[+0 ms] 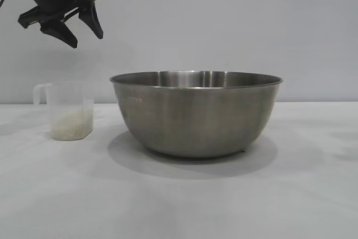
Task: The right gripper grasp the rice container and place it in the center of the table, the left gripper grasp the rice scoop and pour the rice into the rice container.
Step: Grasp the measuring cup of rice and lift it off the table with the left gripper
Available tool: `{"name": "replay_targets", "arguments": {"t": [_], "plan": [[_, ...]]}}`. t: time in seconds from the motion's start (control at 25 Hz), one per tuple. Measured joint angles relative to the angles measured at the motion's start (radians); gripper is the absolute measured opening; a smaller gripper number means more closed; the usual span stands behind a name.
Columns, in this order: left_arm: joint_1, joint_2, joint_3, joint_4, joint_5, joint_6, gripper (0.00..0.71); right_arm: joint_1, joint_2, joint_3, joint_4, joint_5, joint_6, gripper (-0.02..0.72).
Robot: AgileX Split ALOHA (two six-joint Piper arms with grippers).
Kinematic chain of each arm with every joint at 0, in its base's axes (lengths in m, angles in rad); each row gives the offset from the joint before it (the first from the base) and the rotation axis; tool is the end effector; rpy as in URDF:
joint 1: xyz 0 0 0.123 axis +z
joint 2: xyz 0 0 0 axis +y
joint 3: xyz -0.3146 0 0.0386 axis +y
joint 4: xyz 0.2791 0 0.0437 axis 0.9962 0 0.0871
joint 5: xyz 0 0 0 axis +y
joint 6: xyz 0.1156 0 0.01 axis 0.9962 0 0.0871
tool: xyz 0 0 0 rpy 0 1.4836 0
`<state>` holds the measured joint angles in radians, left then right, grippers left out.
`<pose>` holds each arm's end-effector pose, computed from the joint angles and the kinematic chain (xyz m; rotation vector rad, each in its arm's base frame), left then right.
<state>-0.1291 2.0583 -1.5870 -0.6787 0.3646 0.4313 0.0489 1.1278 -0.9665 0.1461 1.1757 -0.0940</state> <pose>0.5305 -0.0951 0.2245 0.0269 2.2598 -0.4379 0.2181 0.0263 0.3131 -0.1524 2.8076 0.1924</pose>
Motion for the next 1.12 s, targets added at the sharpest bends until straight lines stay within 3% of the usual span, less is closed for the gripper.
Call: {"name": "replay_targets", "arguments": {"t": [0.32, 0.6, 1.12], "plan": [[0.0, 0.0, 0.0, 0.017, 0.0, 0.0, 0.378, 0.0, -0.485, 0.247, -0.002, -0.025, 0.0, 0.549], [0.0, 0.0, 0.0, 0.021, -0.006, 0.0, 0.378, 0.0, -0.836, 0.37, -0.068, -0.02, 0.0, 0.549], [0.0, 0.0, 0.0, 0.035, 0.01, 0.0, 0.378, 0.0, -1.143, 0.472, -0.071, -0.022, 0.0, 0.549]]}}
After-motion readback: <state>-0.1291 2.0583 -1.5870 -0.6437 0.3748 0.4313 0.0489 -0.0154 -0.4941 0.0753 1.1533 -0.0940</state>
